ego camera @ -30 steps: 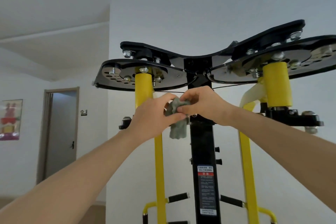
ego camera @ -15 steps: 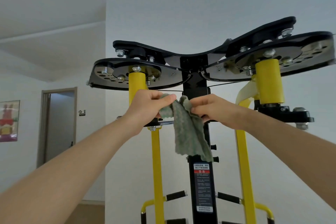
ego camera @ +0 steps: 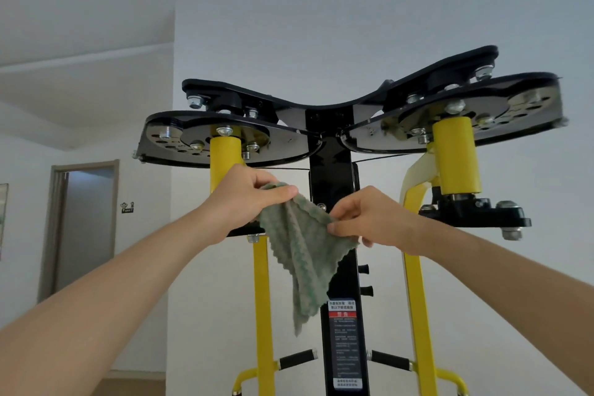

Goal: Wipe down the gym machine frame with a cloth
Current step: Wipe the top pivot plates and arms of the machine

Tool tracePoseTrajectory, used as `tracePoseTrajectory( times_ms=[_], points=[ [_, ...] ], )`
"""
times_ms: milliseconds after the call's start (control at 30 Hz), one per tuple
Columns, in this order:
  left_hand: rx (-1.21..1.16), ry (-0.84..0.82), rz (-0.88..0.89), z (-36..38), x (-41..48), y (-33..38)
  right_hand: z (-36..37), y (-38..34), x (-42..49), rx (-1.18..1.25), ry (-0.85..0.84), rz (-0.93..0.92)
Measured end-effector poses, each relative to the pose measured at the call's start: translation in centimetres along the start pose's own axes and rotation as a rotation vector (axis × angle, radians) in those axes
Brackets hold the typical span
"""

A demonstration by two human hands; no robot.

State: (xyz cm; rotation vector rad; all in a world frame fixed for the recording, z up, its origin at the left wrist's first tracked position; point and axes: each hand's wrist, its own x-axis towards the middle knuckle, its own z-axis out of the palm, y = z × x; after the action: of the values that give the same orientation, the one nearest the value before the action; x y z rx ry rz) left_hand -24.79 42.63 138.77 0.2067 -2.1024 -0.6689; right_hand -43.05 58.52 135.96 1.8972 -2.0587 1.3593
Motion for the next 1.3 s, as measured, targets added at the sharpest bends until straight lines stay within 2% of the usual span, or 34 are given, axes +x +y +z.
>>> tracePoseTrajectory(
  times_ms=[67, 133, 200, 300, 367, 433, 500, 567, 633, 767, 867, 933, 1033, 1167, 1300],
  points=[
    [0.091, -0.004, 0.069, -0.6, 0.3, 0.4, -1.7, -0.3, 0.1, 0.054, 0.141, 0.047],
    [0.058, 0.024, 0.08, -0.5, 0.8, 1.3, -3.5, -1.5, 0.0, 0.154, 0.244, 0.106],
    [-0.131, 0.093, -0.002, -0.2, 1.8, 2.8, -4.8, -3.3, 0.1, 0.231, 0.271, 0.115],
    [-0.416, 0.168, -0.082, 0.6, 3.4, 6.0, -6.5, -6.1, 0.6, 0.28, 0.37, 0.023],
    [-0.533, 0.214, -0.077, 1.0, 4.8, 8.1, -7.9, -7.7, 1.0, 0.117, 0.501, -0.091],
    [-0.643, 0.255, -0.078, 1.3, 6.2, 9.9, -9.6, -9.3, 1.2, -0.172, 0.574, -0.172],
    [-0.778, 0.26, -0.098, 1.6, 7.6, 11.4, -11.5, -10.9, 1.5, -0.48, 0.544, -0.201],
    [-0.909, 0.235, -0.118, 1.9, 9.0, 12.5, -13.1, -12.2, 2.2, -0.685, 0.463, -0.154],
    [-0.834, 0.226, -0.093, 2.5, 10.8, 12.7, -14.3, -13.0, 2.8, -0.795, 0.353, -0.056],
    [-0.415, 0.246, -0.075, 4.6, 13.2, 11.3, -15.9, -13.1, 3.1, -0.794, 0.141, 0.136],
    [-0.118, 0.014, -0.003, 6.1, 13.1, 9.9, -16.7, -12.4, 2.9, -0.827, 0.069, 0.207],
    [0.026, -0.008, 0.121, 6.6, 13.0, 9.2, -16.9, -12.0, 2.6, -0.794, 0.075, 0.164],
    [0.052, 0.045, 0.298, 6.7, 12.7, 8.8, -16.9, -11.7, 1.9, -0.811, 0.081, 0.095],
    [0.082, -0.089, 0.363, 7.0, 12.1, 8.7, -17.0, -11.5, 0.9, -0.889, 0.096, 0.024],
    [0.083, -0.094, 0.399, 7.6, 11.7, 9.5, -17.6, -11.4, -0.5, -0.963, 0.156, -0.106]
  ],
)
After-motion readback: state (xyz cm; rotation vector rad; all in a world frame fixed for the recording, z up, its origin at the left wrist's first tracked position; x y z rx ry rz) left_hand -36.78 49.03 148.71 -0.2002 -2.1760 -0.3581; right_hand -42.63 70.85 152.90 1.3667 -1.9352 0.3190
